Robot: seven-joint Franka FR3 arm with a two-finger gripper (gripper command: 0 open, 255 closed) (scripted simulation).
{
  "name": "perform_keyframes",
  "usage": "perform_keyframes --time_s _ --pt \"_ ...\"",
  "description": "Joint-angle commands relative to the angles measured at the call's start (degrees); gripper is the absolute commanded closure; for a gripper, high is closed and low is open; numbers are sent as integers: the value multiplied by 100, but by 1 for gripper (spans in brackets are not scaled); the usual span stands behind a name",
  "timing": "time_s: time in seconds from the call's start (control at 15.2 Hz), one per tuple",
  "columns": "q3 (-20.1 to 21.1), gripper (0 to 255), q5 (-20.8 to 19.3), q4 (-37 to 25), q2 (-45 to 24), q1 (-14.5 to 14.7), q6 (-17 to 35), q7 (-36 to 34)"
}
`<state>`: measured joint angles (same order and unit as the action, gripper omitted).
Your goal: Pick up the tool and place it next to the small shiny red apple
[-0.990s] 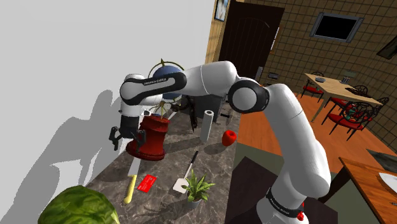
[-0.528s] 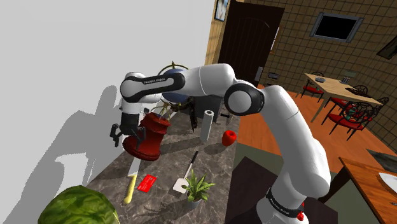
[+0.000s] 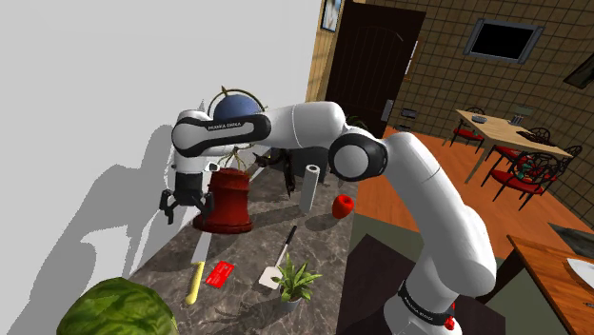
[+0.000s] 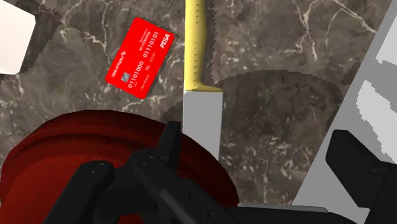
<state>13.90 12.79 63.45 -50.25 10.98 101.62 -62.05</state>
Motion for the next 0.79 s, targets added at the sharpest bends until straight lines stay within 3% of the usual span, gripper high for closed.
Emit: perform_keyframes --time_s 0.0,0.46,0.73 --pt "-2 0 0 3 -1 -2 0 0" --pt "-50 0 16 -56 -730 -3 -164 6" --pt "-43 0 40 247 -719 35 138 37"
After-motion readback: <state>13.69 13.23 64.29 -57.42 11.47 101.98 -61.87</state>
